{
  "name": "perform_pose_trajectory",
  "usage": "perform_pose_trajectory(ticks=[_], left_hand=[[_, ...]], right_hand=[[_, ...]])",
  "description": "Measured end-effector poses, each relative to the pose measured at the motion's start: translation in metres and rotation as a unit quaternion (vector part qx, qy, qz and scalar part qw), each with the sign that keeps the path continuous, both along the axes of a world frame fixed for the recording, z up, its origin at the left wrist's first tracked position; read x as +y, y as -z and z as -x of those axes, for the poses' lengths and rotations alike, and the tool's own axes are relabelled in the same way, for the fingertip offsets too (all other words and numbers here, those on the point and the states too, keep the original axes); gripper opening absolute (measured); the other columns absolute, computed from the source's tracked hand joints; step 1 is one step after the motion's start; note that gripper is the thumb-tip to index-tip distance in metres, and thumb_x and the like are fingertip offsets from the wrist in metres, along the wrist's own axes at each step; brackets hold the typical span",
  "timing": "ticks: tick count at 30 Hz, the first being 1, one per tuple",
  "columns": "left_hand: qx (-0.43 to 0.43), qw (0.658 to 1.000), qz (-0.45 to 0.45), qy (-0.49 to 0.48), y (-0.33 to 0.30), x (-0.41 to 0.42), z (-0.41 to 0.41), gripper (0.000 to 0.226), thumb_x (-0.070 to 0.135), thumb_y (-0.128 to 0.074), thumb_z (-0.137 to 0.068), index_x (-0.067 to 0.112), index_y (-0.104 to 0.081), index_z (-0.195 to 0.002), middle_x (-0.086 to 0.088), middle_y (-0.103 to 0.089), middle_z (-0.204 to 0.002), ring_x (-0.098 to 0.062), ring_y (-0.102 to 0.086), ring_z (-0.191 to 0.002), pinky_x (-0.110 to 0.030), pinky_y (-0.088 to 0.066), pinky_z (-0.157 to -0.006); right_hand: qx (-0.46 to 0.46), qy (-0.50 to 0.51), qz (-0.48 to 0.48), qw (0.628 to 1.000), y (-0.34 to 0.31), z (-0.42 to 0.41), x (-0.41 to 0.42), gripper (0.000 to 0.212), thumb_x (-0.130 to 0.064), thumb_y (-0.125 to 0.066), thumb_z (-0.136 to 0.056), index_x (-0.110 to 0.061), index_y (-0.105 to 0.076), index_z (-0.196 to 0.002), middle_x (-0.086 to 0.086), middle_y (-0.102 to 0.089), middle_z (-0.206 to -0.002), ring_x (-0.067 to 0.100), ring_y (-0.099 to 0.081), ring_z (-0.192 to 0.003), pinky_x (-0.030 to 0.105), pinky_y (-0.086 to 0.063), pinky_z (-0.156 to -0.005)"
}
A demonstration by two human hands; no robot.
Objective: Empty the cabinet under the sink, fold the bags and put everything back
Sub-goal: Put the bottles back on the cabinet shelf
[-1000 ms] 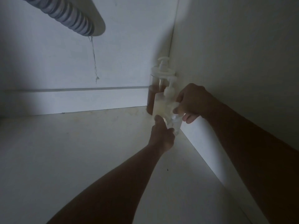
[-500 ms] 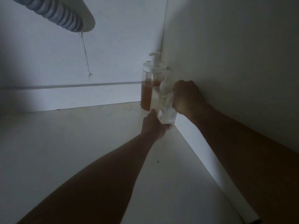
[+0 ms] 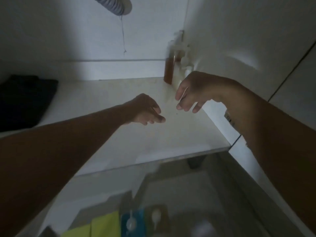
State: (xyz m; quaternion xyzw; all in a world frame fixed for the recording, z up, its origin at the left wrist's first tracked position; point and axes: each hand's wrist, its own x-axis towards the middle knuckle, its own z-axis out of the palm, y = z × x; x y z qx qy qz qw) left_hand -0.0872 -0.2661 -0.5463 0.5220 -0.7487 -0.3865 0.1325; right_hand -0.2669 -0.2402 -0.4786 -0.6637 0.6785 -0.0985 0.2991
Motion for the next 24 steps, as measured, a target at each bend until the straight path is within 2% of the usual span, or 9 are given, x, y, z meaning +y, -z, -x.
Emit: perform_pose_trajectory(ticks=[5,7,9,12,14,16,20,23,24], left_hand=[[-0.06,0.991,-0.073,0.091,-0.01,0.082,-0.051,0.035,0.034,-0.081,-0.072,0.006,-0.071,-0.09,-0.011,-0.074,-0.084,-0.016,-0.073,-0.078,-0.027,-0.06,-0.071],[-0.101,0.978,-0.126,0.132,0.001,0.105,-0.069,0.037,0.037,-0.082,-0.069,0.009,-0.072,-0.092,-0.007,-0.075,-0.086,-0.015,-0.073,-0.081,-0.027,-0.059,-0.074],[-0.175,0.958,-0.149,0.169,0.023,0.124,-0.084,0.046,0.043,-0.081,-0.068,0.015,-0.07,-0.102,0.0,-0.074,-0.099,-0.013,-0.07,-0.092,-0.03,-0.056,-0.084],[-0.279,0.937,-0.126,0.168,0.071,0.146,-0.096,0.076,0.049,-0.082,-0.064,0.02,-0.054,-0.128,0.005,-0.06,-0.127,-0.015,-0.057,-0.114,-0.036,-0.044,-0.101],[-0.288,0.942,-0.1,0.138,0.106,0.157,-0.098,0.089,0.045,-0.084,-0.062,0.019,-0.043,-0.136,0.001,-0.05,-0.136,-0.019,-0.049,-0.121,-0.035,-0.041,-0.103],[-0.278,0.951,-0.064,0.118,0.137,0.166,-0.096,0.096,0.044,-0.086,-0.06,0.017,-0.039,-0.138,-0.002,-0.047,-0.137,-0.021,-0.048,-0.121,-0.034,-0.042,-0.103],[-0.246,0.963,-0.052,0.1,0.178,0.178,-0.086,0.101,0.042,-0.088,-0.055,0.015,-0.037,-0.138,-0.004,-0.048,-0.137,-0.023,-0.048,-0.122,-0.033,-0.042,-0.102],[-0.228,0.97,-0.027,0.086,0.196,0.181,-0.082,0.085,0.038,-0.088,-0.056,0.016,-0.045,-0.126,-0.004,-0.055,-0.125,-0.022,-0.054,-0.11,-0.03,-0.046,-0.091],[-0.216,0.973,-0.02,0.078,0.199,0.181,-0.082,0.078,0.035,-0.087,-0.056,0.017,-0.048,-0.121,-0.003,-0.057,-0.121,-0.021,-0.054,-0.106,-0.029,-0.046,-0.087]], right_hand=[[-0.024,-0.123,-0.134,0.983,0.025,-0.038,0.085,0.029,-0.01,-0.084,-0.072,-0.009,-0.07,-0.098,0.008,-0.076,-0.088,0.021,-0.074,-0.081,0.034,-0.061,-0.068],[-0.016,-0.148,-0.181,0.972,0.057,-0.05,0.111,0.033,-0.009,-0.084,-0.072,-0.01,-0.07,-0.102,0.007,-0.075,-0.09,0.021,-0.073,-0.081,0.032,-0.06,-0.066],[0.035,-0.163,-0.191,0.967,0.099,-0.059,0.129,0.045,-0.012,-0.085,-0.071,-0.013,-0.067,-0.112,0.003,-0.072,-0.101,0.018,-0.07,-0.082,0.03,-0.06,-0.066],[0.123,-0.165,-0.161,0.965,0.167,-0.065,0.146,0.075,-0.021,-0.087,-0.068,-0.023,-0.051,-0.133,0.0,-0.056,-0.133,0.018,-0.059,-0.109,0.032,-0.052,-0.091],[0.157,-0.187,-0.135,0.96,0.2,-0.065,0.152,0.094,-0.027,-0.088,-0.066,-0.025,-0.037,-0.145,-0.001,-0.04,-0.149,0.02,-0.045,-0.13,0.034,-0.04,-0.107],[0.161,-0.22,-0.117,0.955,0.223,-0.065,0.156,0.101,-0.029,-0.086,-0.067,-0.023,-0.028,-0.15,0.0,-0.032,-0.155,0.021,-0.035,-0.138,0.035,-0.031,-0.114],[0.154,-0.232,-0.081,0.957,0.25,-0.063,0.16,0.081,-0.024,-0.075,-0.077,-0.021,-0.034,-0.147,0.002,-0.043,-0.145,0.021,-0.044,-0.13,0.034,-0.039,-0.107],[0.136,-0.218,-0.063,0.964,0.261,-0.061,0.16,0.063,-0.022,-0.071,-0.078,-0.023,-0.045,-0.136,0.0,-0.052,-0.132,0.02,-0.052,-0.12,0.028,-0.043,-0.096],[0.126,-0.213,-0.061,0.967,0.26,-0.059,0.16,0.063,-0.021,-0.071,-0.078,-0.022,-0.046,-0.136,0.001,-0.053,-0.133,0.02,-0.051,-0.122,0.028,-0.042,-0.097]])
